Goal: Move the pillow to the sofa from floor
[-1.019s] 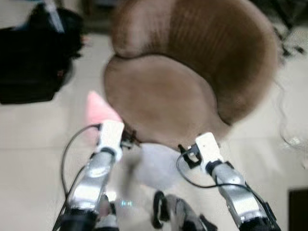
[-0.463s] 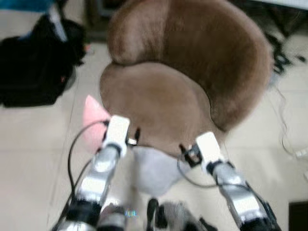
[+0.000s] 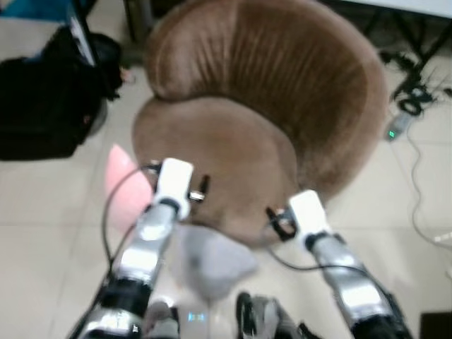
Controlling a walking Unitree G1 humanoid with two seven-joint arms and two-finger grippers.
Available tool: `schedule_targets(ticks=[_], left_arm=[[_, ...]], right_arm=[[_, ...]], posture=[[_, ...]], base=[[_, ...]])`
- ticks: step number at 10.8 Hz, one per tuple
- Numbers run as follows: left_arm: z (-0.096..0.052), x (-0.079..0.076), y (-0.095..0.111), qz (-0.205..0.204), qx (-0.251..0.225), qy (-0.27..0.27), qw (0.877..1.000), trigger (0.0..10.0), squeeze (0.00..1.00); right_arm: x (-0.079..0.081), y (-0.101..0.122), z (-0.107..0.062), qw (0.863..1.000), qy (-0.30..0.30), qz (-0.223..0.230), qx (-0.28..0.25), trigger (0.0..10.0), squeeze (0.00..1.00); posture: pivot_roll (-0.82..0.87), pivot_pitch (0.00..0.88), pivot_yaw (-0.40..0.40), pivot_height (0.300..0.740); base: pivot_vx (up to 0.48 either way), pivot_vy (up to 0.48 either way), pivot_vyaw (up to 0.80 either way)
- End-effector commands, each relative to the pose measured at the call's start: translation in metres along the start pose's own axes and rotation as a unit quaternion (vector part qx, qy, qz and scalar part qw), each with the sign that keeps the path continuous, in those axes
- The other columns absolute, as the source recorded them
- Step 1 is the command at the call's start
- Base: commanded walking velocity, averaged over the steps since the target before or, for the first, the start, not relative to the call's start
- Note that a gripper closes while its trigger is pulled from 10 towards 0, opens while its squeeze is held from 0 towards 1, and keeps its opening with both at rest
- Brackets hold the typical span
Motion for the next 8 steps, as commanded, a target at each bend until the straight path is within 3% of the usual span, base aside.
schedule_targets(ticks=[1, 5, 8], left_arm=[[0.001, -0.004, -0.008, -0.007, 0.010, -0.002, 1.000, 10.0, 0.00], [0.010, -0.008, -0.001, -0.002, 0.001, -0.010, 1.000, 10.0, 0.00], [0.012, -0.009, -0.001, -0.001, 0.001, -0.012, 1.000, 10.0, 0.00]], right_arm=[[-0.004, -0.010, -0.002, 1.000, -0.006, 0.001, 0.014, 10.0, 0.00], [-0.007, -0.005, 0.007, 1.000, -0.008, -0.001, 0.009, 10.0, 0.00], [-0.014, -0.008, 0.003, 1.000, -0.018, 0.008, 0.011, 10.0, 0.00]], posture=[[0.04, 0.192, -0.083, 0.740], [0.15, 0.193, -0.077, 0.740], [0.12, 0.210, -0.072, 0.740]], base=[[0.000, 0.000, 0.00], [0.000, 0.000, 0.00], [0.000, 0.000, 0.00]])
Point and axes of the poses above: a point about 5 cm out from each wrist's last joint towards the gripper, its own z axis pointing out of the wrist towards the gripper, its own y axis along the axis of the wrist's last joint, x = y × z, the point moved 4 cm from there along z, pointing out of the wrist towards the gripper, and after that the axes turned 2 degrees about -z, right-handed, at the moved point
